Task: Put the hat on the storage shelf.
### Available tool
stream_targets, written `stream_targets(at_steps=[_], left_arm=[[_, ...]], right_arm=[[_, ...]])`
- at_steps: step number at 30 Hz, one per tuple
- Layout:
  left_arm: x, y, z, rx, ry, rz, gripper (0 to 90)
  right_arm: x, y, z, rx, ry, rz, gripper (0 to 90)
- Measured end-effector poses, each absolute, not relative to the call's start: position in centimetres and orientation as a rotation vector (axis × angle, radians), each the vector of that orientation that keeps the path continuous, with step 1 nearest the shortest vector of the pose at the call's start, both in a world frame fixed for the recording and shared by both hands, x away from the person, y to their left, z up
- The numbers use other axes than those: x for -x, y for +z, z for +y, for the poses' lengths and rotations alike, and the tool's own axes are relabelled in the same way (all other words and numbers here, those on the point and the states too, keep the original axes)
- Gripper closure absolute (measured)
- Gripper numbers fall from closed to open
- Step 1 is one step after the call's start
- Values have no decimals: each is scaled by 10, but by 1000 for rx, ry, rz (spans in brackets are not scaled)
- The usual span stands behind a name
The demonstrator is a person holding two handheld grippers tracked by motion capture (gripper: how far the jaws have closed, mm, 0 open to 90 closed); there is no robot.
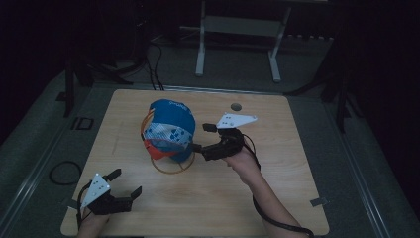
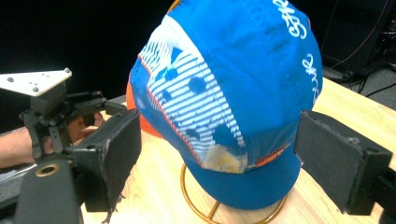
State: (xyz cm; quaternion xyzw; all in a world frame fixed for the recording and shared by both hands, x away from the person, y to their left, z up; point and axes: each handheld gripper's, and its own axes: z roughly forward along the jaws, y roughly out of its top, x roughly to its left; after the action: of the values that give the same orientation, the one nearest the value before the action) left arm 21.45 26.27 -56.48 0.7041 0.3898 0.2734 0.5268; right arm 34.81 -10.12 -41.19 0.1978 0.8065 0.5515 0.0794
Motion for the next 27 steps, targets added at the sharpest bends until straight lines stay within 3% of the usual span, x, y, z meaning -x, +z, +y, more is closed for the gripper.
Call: stream_targets(at_steps=[27], left_arm=[[-214, -565, 262, -1682, 654, 928, 20]], right_arm=[[-337, -481, -143, -622, 1555, 2433, 143]])
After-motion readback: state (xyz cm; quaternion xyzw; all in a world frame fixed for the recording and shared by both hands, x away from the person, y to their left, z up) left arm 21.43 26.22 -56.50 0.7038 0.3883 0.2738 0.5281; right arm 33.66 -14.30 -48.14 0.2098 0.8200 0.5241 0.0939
